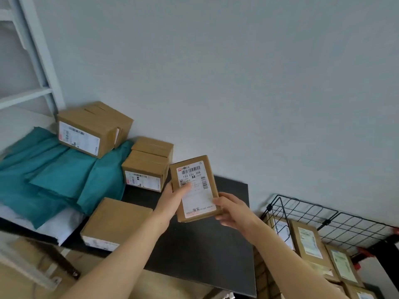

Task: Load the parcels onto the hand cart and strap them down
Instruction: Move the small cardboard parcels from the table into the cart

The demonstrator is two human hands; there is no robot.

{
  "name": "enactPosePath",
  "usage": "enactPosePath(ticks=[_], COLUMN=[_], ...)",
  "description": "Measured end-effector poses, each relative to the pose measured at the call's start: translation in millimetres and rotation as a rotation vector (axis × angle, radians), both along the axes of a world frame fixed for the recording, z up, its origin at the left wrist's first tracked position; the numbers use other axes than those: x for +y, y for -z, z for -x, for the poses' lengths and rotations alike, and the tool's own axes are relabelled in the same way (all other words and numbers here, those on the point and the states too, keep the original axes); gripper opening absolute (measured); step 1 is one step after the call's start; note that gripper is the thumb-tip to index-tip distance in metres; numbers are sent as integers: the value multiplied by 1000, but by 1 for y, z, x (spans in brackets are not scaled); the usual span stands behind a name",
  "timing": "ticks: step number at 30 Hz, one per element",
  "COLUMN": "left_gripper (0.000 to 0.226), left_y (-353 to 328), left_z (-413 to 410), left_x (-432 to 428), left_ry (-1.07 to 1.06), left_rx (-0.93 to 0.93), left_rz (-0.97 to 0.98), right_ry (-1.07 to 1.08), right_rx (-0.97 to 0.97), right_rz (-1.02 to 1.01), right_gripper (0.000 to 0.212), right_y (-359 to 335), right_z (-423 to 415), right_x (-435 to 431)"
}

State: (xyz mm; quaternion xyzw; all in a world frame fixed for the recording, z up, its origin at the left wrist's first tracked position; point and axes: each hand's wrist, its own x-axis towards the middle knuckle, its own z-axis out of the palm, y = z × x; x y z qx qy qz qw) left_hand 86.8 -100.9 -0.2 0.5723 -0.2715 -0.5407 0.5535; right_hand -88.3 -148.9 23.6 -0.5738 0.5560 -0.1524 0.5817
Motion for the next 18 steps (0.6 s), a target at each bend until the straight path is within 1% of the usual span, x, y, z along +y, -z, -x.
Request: enactPosePath(ticks=[2, 7, 9, 14, 17, 18], left_gripper=[27, 30, 29, 52, 56, 55], left_y=[2, 7, 7, 8, 12, 13], left_z=[19, 79, 109, 195, 255, 271], left_x=[-6, -28, -38, -71, -91, -96], left_ry=[61, 207, 237, 329, 380, 392], left_rx=[-24, -54, -71, -105, -113, -115], left_rz=[1, -49, -48, -56, -70, -76], right_ry=[6, 164, 223, 350, 407, 422], right_rx=[12, -86, -134, -194, -194, -203], right_rz=[-28, -68, -72, -52, -49, -52], right_gripper=[47, 59, 55, 47, 54, 53], right_y=[6, 18, 19, 24, 36, 40], right_z=[21, 82, 112, 203, 263, 279], right_x=[-2, -7, -10, -33, -52, -57])
